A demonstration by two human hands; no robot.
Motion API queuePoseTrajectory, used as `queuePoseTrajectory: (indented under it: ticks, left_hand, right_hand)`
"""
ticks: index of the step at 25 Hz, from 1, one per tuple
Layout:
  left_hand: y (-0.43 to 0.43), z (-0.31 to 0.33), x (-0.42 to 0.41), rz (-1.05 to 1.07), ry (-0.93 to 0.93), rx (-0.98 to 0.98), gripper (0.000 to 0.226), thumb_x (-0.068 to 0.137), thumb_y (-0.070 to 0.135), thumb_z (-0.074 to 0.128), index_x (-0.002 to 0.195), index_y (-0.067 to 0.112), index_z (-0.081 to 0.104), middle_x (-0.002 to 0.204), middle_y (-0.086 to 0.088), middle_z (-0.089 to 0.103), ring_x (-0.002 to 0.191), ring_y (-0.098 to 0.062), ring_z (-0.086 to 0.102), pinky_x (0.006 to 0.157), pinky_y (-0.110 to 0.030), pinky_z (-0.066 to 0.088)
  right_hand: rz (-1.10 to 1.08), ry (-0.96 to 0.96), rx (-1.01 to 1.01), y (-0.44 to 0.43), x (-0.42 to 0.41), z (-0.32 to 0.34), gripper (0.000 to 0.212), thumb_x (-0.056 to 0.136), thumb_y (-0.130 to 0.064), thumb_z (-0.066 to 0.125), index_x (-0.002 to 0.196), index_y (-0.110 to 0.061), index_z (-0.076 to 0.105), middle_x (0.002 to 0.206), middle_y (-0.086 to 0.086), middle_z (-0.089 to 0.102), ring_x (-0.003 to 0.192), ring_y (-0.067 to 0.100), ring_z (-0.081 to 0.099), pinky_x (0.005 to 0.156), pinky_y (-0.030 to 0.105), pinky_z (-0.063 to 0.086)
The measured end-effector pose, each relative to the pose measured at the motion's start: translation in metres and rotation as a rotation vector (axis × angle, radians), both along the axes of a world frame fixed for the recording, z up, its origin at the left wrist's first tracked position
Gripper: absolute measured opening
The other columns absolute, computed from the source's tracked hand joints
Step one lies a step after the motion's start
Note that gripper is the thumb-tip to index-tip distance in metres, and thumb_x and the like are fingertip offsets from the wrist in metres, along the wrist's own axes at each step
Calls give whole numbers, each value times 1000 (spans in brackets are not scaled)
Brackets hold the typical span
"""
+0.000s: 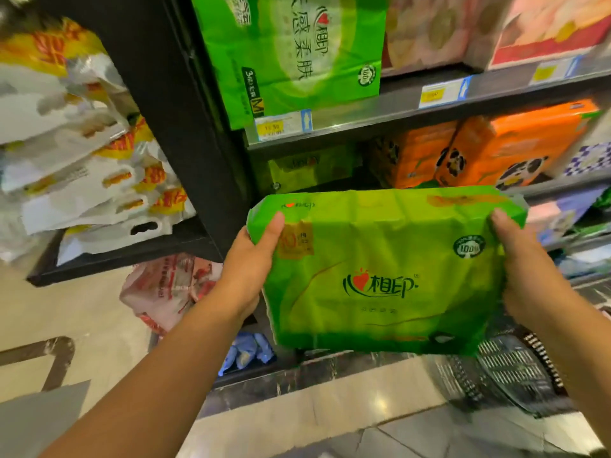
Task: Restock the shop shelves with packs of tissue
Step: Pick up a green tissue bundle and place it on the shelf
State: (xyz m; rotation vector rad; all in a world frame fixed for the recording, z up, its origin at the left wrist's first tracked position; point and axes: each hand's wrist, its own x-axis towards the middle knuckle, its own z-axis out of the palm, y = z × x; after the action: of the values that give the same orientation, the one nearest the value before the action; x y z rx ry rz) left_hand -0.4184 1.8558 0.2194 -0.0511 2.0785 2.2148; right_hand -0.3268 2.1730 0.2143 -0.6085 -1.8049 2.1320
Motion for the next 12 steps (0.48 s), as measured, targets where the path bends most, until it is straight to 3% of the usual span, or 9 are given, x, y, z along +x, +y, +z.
queuePoseTrajectory:
  ticks: [2, 5, 8, 10, 12]
  left_hand:
    - [10, 4, -16, 62, 7, 14, 27, 84, 48, 62, 101, 27, 66, 91, 6, 75, 86, -12, 71, 70, -31, 58]
    - [19, 4, -32, 133, 89, -7, 34, 79, 48, 70, 108, 32, 62, 102, 5, 72, 93, -13, 69, 80, -37, 56]
    - [26, 11, -32, 208, 210, -112, 27, 85, 38, 66, 109, 39, 52, 100, 10, 66, 87, 1, 65, 72, -24, 51]
    - [30, 17, -31, 257, 320, -167, 37, 85, 32, 67, 113, 41, 45, 101, 14, 61, 83, 8, 61, 68, -15, 48]
    - [32, 20, -32, 278, 417, -190, 51, 77, 40, 67, 120, 44, 41, 107, 24, 59, 92, 8, 60, 73, -12, 47]
  right_hand:
    - [-30, 26, 33, 12, -26, -2, 105, 44, -77, 76, 132, -28, 49, 123, 3, 65, 104, 23, 68, 79, 45, 56]
    - [-34, 58, 79, 29, -55, 1, 95, 48, -71, 77, 129, -28, 51, 124, 6, 62, 105, 26, 64, 90, 56, 51]
    - [44, 120, 116, 39, -71, 10, 86, 62, -49, 74, 138, -24, 44, 121, 3, 61, 97, 17, 65, 76, 47, 55]
    - [135, 118, 150, 47, -83, 11, 97, 55, -55, 81, 137, -17, 44, 108, -4, 63, 88, 8, 66, 76, 48, 53]
    - [238, 116, 161, 53, -95, 12, 81, 61, -61, 78, 124, -17, 50, 99, -8, 63, 85, 6, 67, 83, 55, 55]
